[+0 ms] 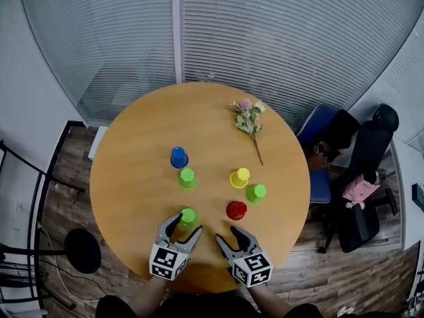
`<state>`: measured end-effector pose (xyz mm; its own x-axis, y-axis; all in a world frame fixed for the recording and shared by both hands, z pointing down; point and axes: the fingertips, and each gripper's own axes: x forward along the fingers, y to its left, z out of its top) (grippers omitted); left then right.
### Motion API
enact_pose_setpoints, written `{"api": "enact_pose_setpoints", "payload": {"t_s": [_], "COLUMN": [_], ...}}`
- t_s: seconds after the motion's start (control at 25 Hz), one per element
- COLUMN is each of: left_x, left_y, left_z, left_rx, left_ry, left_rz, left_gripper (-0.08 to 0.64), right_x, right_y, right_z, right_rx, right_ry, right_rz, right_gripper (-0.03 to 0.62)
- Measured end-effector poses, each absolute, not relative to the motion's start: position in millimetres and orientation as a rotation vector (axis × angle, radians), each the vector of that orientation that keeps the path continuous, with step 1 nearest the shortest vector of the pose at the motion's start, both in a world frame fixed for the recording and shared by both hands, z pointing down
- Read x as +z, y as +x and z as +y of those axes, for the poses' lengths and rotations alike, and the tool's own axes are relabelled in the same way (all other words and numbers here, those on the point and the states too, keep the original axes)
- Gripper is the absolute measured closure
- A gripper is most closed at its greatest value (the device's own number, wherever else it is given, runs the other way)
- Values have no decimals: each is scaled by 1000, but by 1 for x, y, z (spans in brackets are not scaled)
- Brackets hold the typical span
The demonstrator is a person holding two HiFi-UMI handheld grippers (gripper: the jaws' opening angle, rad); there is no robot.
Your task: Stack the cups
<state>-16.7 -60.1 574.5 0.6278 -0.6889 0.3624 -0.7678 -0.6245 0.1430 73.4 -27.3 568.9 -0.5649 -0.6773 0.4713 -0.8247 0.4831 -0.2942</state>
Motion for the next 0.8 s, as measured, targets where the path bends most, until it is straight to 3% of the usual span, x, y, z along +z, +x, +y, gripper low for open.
{"api": "enact_pose_setpoints", "payload": {"t_s": [0.4, 0.8], "left_x": [563, 577], "left_y": [56, 85], "left_z": [-30, -25], "left_rx": [413, 480], "left_ry": [2672, 2634], "left_rz": [-983, -955], "left_gripper": [290, 290], "right_x": [577, 610], "right_y": [133, 142], "right_z": [-66, -94], "right_rx": [593, 513], "right_ry": [1403, 1298], "right_rz": [-2356, -2348], "right_gripper": [396, 368]}}
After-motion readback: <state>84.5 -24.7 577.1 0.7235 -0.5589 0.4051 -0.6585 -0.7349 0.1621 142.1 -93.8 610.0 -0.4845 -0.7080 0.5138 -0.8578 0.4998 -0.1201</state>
